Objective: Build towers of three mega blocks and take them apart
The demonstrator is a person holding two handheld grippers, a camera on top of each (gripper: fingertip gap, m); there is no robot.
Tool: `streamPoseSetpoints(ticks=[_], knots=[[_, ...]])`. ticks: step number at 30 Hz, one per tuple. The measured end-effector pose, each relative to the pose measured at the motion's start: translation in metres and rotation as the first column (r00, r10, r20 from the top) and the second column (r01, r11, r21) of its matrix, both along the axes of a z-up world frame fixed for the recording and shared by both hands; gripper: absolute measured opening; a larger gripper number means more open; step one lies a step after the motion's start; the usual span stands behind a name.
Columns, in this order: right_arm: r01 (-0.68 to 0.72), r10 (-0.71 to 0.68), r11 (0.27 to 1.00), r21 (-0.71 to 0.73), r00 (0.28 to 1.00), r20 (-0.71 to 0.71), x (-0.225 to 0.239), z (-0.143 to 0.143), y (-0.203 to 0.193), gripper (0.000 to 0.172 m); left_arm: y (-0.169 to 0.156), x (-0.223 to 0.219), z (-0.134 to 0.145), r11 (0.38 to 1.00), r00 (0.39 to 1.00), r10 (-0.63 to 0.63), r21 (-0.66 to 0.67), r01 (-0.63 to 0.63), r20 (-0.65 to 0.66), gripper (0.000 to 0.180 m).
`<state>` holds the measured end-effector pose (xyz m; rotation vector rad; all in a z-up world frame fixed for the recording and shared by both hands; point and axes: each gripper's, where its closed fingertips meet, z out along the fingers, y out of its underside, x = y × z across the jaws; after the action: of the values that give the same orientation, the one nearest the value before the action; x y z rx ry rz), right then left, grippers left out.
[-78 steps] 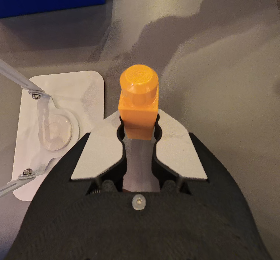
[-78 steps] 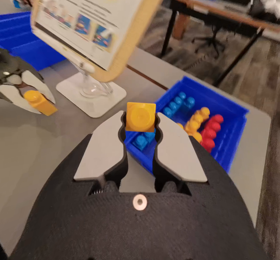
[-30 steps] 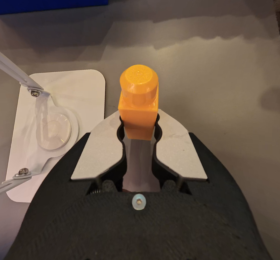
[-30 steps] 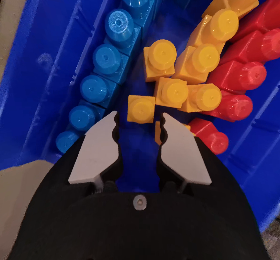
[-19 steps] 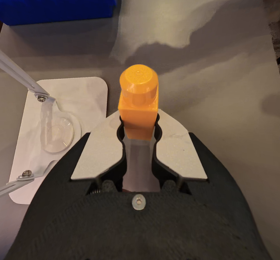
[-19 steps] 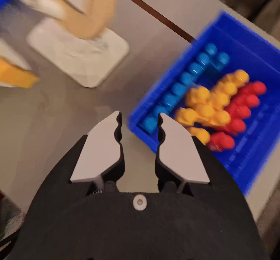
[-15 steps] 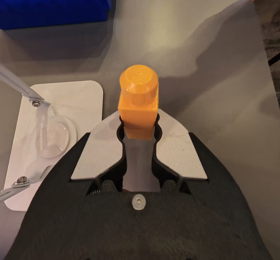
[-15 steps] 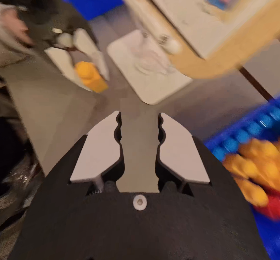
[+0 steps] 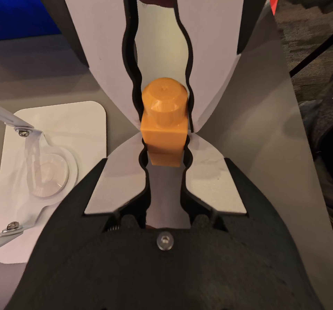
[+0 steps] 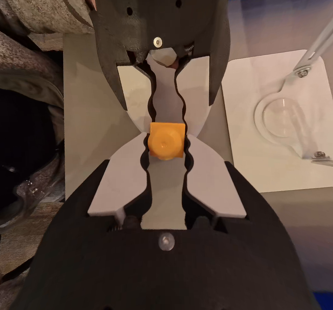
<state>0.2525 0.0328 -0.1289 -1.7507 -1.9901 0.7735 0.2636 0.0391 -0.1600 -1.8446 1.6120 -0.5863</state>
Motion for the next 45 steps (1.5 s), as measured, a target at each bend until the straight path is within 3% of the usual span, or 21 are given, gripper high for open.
streamPoseSetpoints(ticks=[5, 9, 12, 14, 16, 23, 27, 34, 36, 41, 45], knots=[[0.016, -0.019, 1.000, -0.026, 0.990, -0.140, 0.001, 0.018, 0.003, 0.037, 0.004, 0.000, 0.020, 1.000, 0.994, 0.012, 0.002, -0.012, 0.112, 0.037], [0.023, -0.037, 0.999, -0.046, 0.937, -0.347, 0.011, 0.049, 0.007, 0.037, 0.010, -0.001, 0.034, 1.000, 0.976, 0.014, 0.015, -0.017, 0.219, 0.059], [-0.007, -0.030, 0.997, -0.080, 0.885, -0.464, 0.016, 0.062, 0.002, 0.037, 0.005, 0.004, 0.048, 1.000, 0.947, -0.015, -0.003, 0.017, 0.322, 0.053], [-0.002, -0.038, 0.997, -0.079, 0.861, -0.507, 0.019, 0.064, 0.002, 0.037, -0.003, 0.007, 0.052, 0.997, 0.930, -0.060, -0.015, 0.070, 0.362, 0.035], [-0.012, -0.038, 0.996, -0.090, 0.844, -0.535, 0.021, 0.065, 0.000, 0.037, -0.004, 0.009, 0.054, 0.997, 0.920, -0.068, -0.012, 0.079, 0.387, 0.035], [0.008, 0.005, 1.000, 0.029, 0.902, -0.432, 0.020, 0.050, -0.002, 0.047, -0.008, 0.010, 0.042, 0.997, 0.954, -0.066, -0.028, 0.077, 0.292, 0.035], [0.034, 0.000, 0.995, 0.090, 0.936, -0.353, 0.016, 0.043, 0.000, 0.037, -0.005, 0.008, 0.037, 0.998, 0.966, -0.048, -0.015, 0.054, 0.256, 0.035], [0.063, -0.024, 0.994, 0.089, 0.922, -0.387, 0.019, 0.050, 0.001, 0.036, -0.003, 0.003, 0.038, 0.998, 0.969, -0.053, 0.031, 0.047, 0.239, 0.034], [0.079, -0.041, 0.995, 0.062, 0.883, -0.468, 0.031, 0.069, 0.003, 0.037, 0.003, -0.007, 0.035, 0.999, 0.975, -0.025, 0.032, 0.019, 0.220, 0.034], [0.286, -0.196, 0.951, 0.117, 0.850, -0.489, 0.091, 0.105, 0.042, 0.036, 0.011, -0.019, 0.051, 0.999, 0.956, 0.009, 0.027, -0.017, 0.294, 0.035], [0.544, -0.447, 0.828, 0.136, 0.787, -0.424, 0.159, 0.112, 0.102, 0.037, 0.009, -0.016, 0.051, 1.000, 0.959, 0.005, 0.027, -0.013, 0.283, 0.035]])
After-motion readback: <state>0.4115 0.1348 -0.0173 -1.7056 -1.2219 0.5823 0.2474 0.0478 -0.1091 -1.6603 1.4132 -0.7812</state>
